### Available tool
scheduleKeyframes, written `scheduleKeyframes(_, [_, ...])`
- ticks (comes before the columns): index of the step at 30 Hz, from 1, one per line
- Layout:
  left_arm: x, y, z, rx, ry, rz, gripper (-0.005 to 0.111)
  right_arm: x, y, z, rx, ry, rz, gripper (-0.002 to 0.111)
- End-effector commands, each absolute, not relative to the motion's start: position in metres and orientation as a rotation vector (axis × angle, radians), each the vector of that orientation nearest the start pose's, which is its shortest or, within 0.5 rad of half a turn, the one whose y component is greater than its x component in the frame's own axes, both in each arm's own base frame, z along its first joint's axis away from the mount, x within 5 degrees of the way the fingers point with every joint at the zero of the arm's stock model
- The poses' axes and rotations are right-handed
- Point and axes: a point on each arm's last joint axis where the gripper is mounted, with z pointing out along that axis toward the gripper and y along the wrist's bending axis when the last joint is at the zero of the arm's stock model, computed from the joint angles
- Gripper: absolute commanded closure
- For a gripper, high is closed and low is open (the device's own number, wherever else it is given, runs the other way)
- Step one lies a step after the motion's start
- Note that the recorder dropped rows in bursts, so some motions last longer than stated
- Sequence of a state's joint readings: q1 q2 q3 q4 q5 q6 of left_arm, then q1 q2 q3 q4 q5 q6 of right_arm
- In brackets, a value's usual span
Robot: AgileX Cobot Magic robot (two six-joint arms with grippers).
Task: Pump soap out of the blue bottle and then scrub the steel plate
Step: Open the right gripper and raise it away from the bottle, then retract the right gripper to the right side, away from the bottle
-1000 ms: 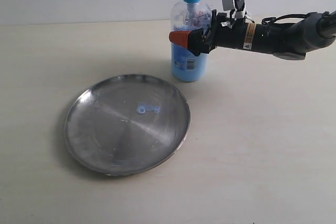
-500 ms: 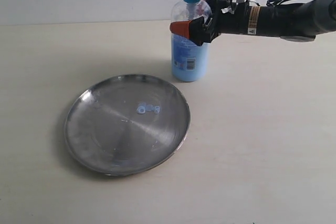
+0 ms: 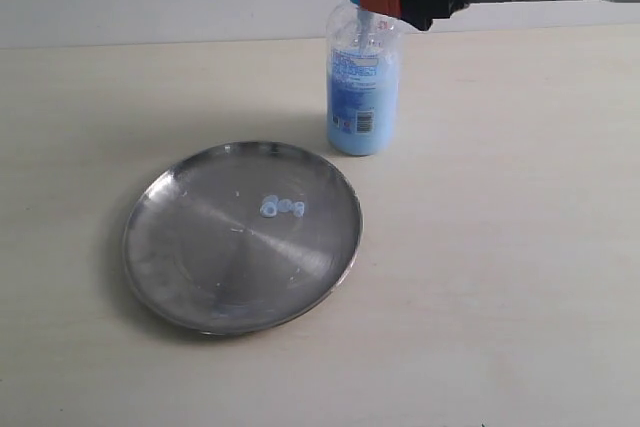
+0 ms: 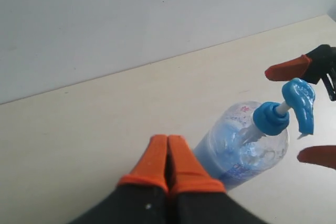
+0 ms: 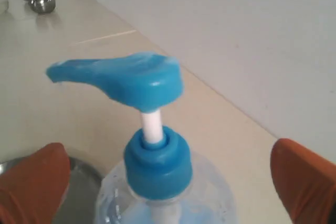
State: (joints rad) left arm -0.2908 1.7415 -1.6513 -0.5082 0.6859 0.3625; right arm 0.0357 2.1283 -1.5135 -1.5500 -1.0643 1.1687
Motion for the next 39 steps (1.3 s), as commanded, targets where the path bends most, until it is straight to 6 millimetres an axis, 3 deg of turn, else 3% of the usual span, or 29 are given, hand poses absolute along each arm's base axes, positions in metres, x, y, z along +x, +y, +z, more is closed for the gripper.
scheduleKeyframes(1, [0.380, -0.142, 0.367, 0.446, 2.160, -0.535, 0.107, 0.436, 0.094, 0.229, -1.019, 1.706, 0.876, 0.003])
scheduleKeyframes(13, [0.369, -0.144, 0.359, 0.528, 2.286, -0.573, 0.107, 0.421, 0.091, 0.277, -0.858, 1.810, 0.925, 0.003])
scheduleKeyframes(18, [0.362, -0.143, 0.359, 0.572, 2.338, -0.586, 0.107, 0.409, 0.090, 0.283, -0.814, 1.840, 0.950, 0.003])
scheduleKeyframes(25, [0.352, -0.141, 0.369, 0.593, 2.336, -0.589, 0.107, 0.379, 0.089, 0.290, -0.800, 1.861, 0.956, 0.007])
scheduleKeyframes(31, [0.344, -0.139, 0.367, 0.617, 2.374, -0.584, 0.107, 0.345, 0.087, 0.314, -0.791, 1.835, 0.930, 0.012])
scheduleKeyframes(33, [0.340, -0.138, 0.360, 0.617, 2.399, -0.586, 0.107, 0.334, 0.086, 0.320, -0.781, 1.831, 0.915, 0.016])
scheduleKeyframes(36, [0.333, -0.135, 0.351, 0.612, 2.429, -0.588, 0.107, 0.317, 0.085, 0.328, -0.733, 1.847, 0.939, 0.035])
scheduleKeyframes(39, [0.324, -0.132, 0.345, 0.602, 2.446, -0.586, 0.107, 0.301, 0.086, 0.332, -0.675, 1.879, 1.004, 0.070])
